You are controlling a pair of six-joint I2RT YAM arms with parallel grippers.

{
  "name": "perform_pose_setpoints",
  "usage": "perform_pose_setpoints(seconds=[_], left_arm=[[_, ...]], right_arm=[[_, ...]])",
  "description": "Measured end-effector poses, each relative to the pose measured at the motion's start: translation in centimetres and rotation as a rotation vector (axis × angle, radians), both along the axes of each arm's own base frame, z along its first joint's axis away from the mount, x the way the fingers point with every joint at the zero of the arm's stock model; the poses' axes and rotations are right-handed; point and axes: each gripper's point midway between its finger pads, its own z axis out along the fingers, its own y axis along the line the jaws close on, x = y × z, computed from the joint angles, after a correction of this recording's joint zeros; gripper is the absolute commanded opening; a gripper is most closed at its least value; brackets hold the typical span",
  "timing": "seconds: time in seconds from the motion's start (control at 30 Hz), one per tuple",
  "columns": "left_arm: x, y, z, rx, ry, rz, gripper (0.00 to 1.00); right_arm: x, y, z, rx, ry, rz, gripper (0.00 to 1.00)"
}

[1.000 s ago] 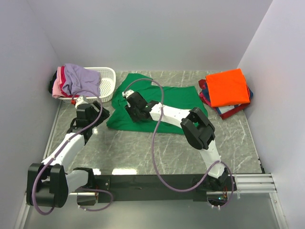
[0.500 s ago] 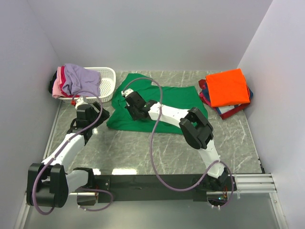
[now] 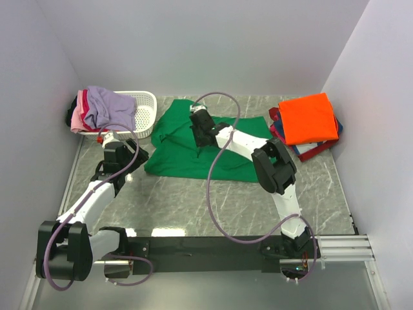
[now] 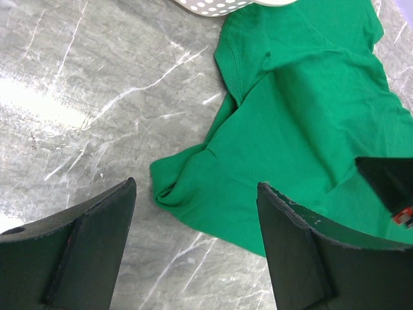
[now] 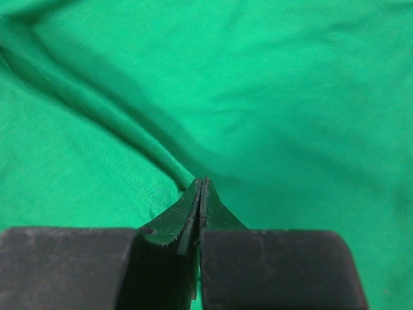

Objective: Fold and stack the t-shirts
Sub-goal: Fold the tshirt

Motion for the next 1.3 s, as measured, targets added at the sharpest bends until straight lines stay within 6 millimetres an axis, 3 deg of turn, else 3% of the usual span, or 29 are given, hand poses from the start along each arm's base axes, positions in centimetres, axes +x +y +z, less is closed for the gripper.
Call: perform_pose_setpoints(seconds=[0.03,0.17,0.27,0.5,0.7,0.93,1.03,1.17,1.3], left_arm=[[0.0,0.0,0.0,-0.001,0.0,0.0,0.81],[0.0,-0.1,0.0,-0.003,0.001,-0.004,0.81],[0.0,-0.1,0.0,-0.003,0.001,-0.005,0.81],[-0.3,-0.1,-1.1,-0.001,0.028,-0.006,0.81],[-0.4,-0.2,-3.1,-0.002,0.086,-0.013,0.8],[-0.2,-0.2,-3.7,0.002,0.1,-0.013,0.81],[-0.1,0.0,-3.6,0.01,0.092,-0.001,0.81],[0.0,0.6,-3.2,0.01,0.068,0.021,0.81],[0.0,1.3,-3.3,-0.01,0.059,0.051,0.81]], right_arm=[[0.4,-0.5,0.1,0.002,0.001,-0.018,0.01],[1.3,-1.3,0.6,0.016,0.0,-0.058,0.35],[1.2,-1.3,0.5,0.02,0.005,-0.062,0.43],[-0.9,-2.8,0.8,0.017,0.019,-0.085,0.46],[-4.3,-5.8,1.8,0.03,0.035,-0.136,0.46],[-8.2,-7.9,0.1,0.021,0.098,-0.157,0.46],[-9.3,-5.9,0.6,0.037,0.091,-0.107,0.46],[-11.0,-0.3,2.7,0.111,0.063,0.023,0.46],[-11.2,4.7,4.3,0.181,0.032,0.107,0.46]])
